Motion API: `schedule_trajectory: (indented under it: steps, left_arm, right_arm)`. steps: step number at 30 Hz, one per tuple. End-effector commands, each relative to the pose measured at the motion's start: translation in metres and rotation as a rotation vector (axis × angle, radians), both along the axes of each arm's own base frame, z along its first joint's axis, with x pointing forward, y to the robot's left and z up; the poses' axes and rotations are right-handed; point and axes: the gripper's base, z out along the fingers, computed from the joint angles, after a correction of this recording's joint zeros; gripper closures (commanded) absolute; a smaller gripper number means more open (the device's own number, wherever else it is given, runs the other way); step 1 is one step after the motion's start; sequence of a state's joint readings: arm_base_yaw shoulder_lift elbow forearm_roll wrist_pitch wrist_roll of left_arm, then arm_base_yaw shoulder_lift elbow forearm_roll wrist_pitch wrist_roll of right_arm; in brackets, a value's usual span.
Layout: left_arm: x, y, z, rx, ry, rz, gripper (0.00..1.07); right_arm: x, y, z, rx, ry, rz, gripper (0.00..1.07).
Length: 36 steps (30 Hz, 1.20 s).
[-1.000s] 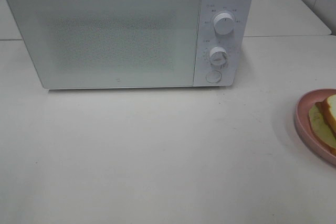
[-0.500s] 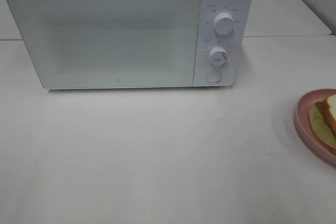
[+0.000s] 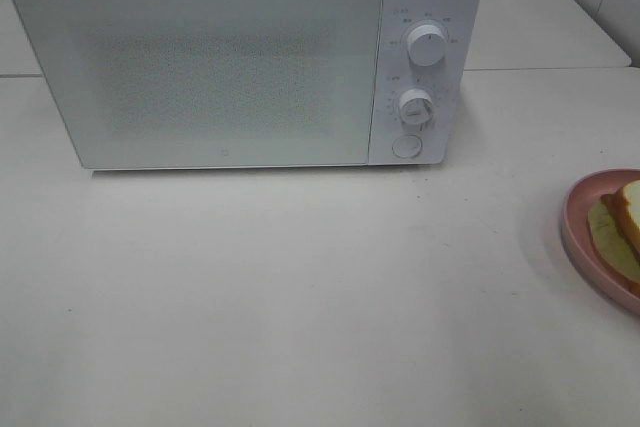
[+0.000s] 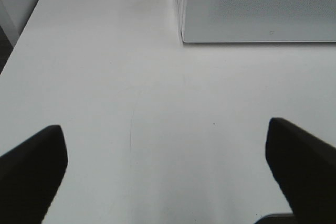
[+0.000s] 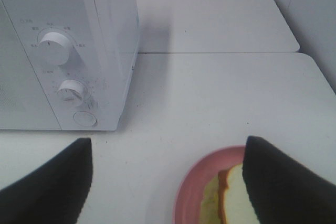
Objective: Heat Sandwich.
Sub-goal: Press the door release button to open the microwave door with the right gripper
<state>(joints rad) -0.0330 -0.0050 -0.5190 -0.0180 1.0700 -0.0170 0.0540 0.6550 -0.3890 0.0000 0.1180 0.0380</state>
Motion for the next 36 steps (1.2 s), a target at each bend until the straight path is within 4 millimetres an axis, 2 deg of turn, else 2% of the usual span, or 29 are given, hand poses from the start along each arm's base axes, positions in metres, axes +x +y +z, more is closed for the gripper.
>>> schedule_trajectory:
  steps: [1,16,22,28,30,36]
  left_arm:
    - [-0.002,0.000,-0.001,-0.001,-0.014,0.000,0.09]
    - [-0.002,0.000,-0.001,-0.001,-0.014,0.000,0.09]
    - [-0.002,0.000,-0.001,-0.001,-0.014,0.000,0.09]
    - [-0.002,0.000,-0.001,-0.001,-0.014,0.000,0.09]
    - [-0.002,0.000,-0.001,-0.001,-0.014,0.000,0.09]
    - [-0.002,0.000,-0.001,-0.001,-0.014,0.000,0.09]
  right_arm:
    - [0.012,0.000,-0.001,0.007,-0.046,-0.008,0.31]
    - [0.072,0.003,-0.019,0.012,-0.205,-0.007,0.31]
    - [0.091,0.000,-0.028,-0.064,-0.313,-0.031,0.31]
    - [0.095,0.004,-0.043,-0.027,-0.353,-0.071,0.31]
    - [0.094,0.017,-0.057,-0.052,-0.337,-0.053,0.31]
    - [0.093,0.039,-0.077,-0.106,-0.308,-0.033,0.31]
